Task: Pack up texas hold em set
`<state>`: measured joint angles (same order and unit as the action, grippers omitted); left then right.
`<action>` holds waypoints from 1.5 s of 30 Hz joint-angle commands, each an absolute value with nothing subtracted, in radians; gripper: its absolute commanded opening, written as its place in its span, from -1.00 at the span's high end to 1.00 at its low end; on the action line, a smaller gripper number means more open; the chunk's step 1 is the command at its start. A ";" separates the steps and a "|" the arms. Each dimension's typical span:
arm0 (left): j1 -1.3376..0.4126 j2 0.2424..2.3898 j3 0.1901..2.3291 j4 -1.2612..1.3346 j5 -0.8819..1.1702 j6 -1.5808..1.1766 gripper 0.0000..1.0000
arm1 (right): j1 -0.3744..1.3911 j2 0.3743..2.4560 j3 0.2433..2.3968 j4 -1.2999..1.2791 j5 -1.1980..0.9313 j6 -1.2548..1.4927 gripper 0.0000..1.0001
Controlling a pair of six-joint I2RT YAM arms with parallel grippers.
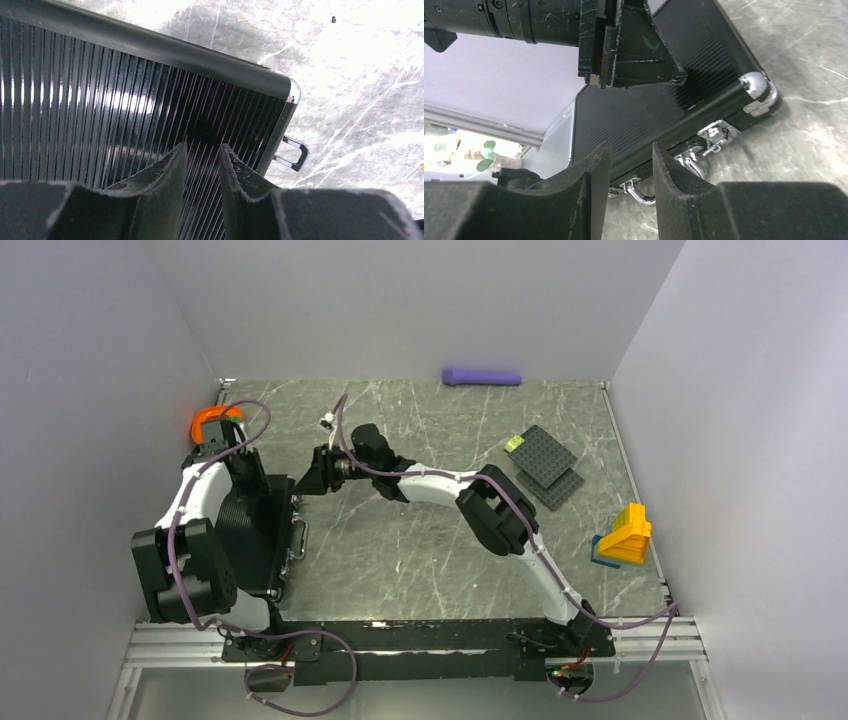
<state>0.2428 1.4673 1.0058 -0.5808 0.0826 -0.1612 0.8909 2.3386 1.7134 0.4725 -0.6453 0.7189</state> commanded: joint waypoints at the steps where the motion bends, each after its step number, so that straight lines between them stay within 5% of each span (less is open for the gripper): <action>1: 0.242 1.501 1.009 -0.603 0.093 -0.155 0.28 | 0.907 2.401 1.820 0.548 -0.735 0.717 0.22; 24: 0.235 1.500 1.012 -0.607 0.111 -0.148 0.31 | 0.881 2.586 1.924 0.495 -0.605 0.785 0.25; 45: 0.226 1.503 1.015 -0.614 0.115 -0.145 0.31 | 0.855 2.612 1.769 0.691 -0.507 0.962 0.28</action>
<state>0.2352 1.4773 1.0153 -0.5800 0.0902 -0.1577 0.8951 2.6072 1.8332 0.6548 -0.6441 0.9436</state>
